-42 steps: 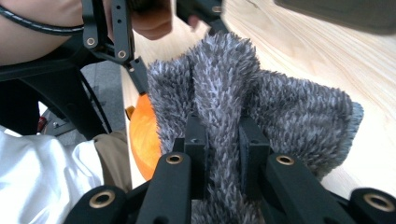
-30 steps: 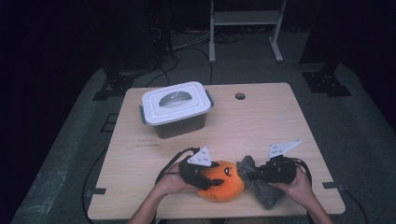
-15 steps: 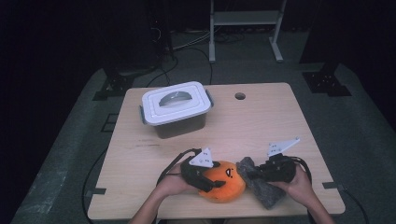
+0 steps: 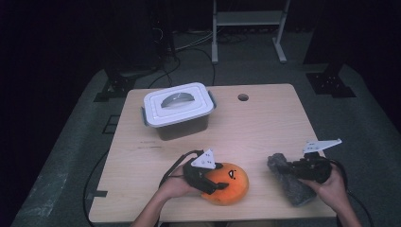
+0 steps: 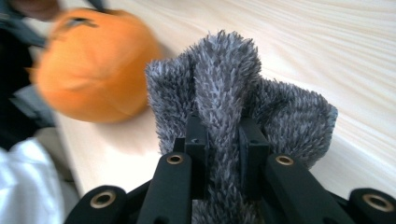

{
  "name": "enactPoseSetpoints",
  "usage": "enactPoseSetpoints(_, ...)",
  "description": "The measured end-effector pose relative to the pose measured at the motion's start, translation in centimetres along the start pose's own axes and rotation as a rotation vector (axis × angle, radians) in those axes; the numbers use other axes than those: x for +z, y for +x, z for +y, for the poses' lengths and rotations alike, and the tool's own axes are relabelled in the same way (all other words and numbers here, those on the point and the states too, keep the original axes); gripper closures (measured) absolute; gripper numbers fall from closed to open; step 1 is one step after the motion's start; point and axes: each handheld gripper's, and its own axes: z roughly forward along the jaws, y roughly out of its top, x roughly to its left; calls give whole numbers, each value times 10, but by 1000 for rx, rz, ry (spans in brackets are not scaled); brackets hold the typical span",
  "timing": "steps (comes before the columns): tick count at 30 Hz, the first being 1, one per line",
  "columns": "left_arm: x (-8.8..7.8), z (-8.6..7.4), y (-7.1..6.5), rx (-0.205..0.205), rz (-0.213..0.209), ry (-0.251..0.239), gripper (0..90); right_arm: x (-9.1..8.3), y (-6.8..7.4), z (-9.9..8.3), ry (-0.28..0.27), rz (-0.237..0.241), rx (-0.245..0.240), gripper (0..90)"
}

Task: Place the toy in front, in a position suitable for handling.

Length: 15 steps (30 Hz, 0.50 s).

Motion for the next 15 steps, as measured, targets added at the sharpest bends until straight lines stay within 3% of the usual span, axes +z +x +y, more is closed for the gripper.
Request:
enactPoseSetpoints(1,1,1,-1,3,1,-1,326,-6,-7,-4,3,-39,17,769)
enactPoseSetpoints(4,1,2,-1,4,4,0,324,-12,-13,-9,21,-98,26,766)
enactPoseSetpoints(6,2,2,-1,3,5,0,319,-12,-16,-13,20,-114,42,760)
enactPoseSetpoints(9,2,2,-1,10,6,-3,311,-7,-19,-17,35,-110,53,724)
enactPoseSetpoints(15,0,3,-1,17,-2,-18,286,6,-20,-19,25,-66,64,565)
